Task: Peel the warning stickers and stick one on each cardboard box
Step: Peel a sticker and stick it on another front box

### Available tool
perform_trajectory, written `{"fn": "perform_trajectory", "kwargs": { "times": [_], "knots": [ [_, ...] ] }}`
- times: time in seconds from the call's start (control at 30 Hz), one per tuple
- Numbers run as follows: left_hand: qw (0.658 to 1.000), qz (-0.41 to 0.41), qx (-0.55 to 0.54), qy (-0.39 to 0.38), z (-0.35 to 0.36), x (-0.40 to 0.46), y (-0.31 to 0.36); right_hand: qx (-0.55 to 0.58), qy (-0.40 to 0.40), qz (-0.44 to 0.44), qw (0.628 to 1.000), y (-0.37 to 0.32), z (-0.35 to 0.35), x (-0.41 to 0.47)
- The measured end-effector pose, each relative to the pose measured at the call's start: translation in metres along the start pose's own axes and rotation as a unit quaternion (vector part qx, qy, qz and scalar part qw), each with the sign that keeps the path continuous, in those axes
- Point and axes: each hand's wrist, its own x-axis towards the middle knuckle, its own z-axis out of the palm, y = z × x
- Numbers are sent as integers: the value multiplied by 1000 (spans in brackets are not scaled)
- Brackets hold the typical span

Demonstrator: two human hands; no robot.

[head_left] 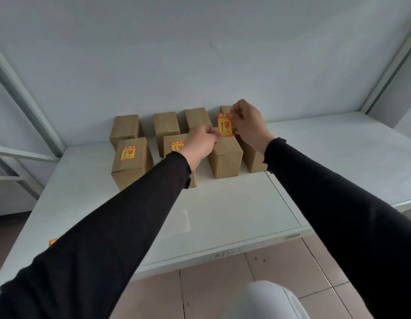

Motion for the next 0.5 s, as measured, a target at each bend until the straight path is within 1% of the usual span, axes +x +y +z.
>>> {"fn": "perform_trajectory", "kwargs": {
  "times": [0.23, 0.4, 0.5],
  "knots": [
    [988, -139, -62, 2, 20, 53, -3, -132, -23, 31, 990, 32, 10, 36],
    [977, -200, -76, -5, 32, 75, -18, -155, -51, 50, 985, 53, 20, 44],
    [975, -204, -83, -8, 35, 82, -26, -167, -59, 52, 983, 60, 28, 48]
  ]
}}
